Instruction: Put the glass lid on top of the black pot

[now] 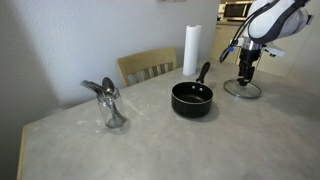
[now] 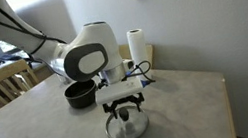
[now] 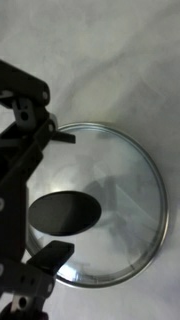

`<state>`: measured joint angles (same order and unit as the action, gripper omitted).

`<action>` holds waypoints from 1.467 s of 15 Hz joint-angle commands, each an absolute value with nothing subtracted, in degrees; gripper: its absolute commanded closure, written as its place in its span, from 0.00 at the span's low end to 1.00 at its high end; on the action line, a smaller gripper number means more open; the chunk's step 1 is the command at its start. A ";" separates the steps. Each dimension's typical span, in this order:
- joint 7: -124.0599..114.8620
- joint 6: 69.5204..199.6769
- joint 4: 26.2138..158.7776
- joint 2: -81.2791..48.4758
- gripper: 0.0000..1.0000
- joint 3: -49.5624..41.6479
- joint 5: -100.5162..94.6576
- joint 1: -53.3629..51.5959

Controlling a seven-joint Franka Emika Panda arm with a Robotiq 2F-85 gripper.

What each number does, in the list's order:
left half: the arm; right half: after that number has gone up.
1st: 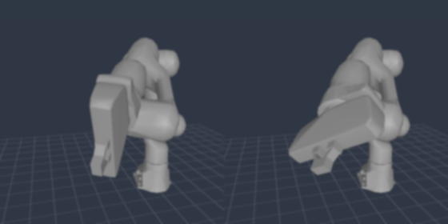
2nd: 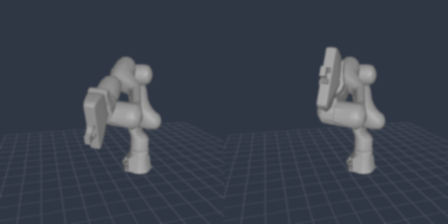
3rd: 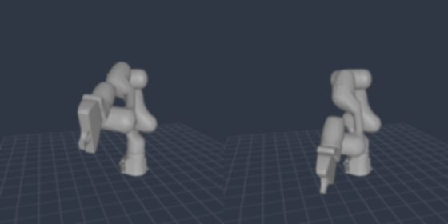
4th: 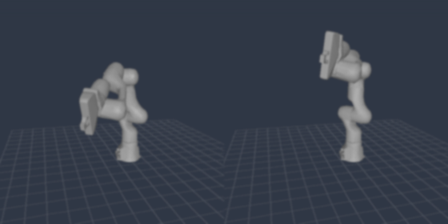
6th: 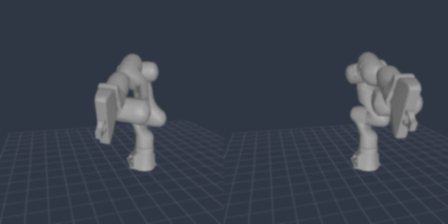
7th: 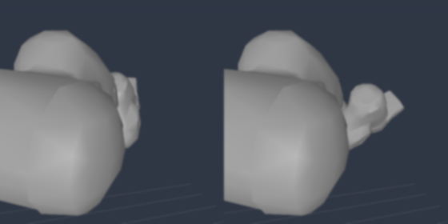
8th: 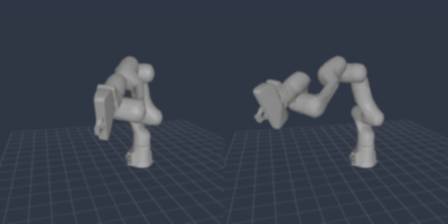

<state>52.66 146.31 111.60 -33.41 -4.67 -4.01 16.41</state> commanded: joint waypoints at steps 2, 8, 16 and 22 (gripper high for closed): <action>53.98 142.82 110.54 -33.74 0.40 -2.70 -3.27 18.70; 53.95 141.37 110.29 -33.65 0.82 -2.16 -3.16 18.86; 48.89 141.20 111.18 -31.13 0.84 -3.57 -3.44 17.63; 39.10 140.86 111.97 -25.87 0.84 -4.54 -3.77 16.79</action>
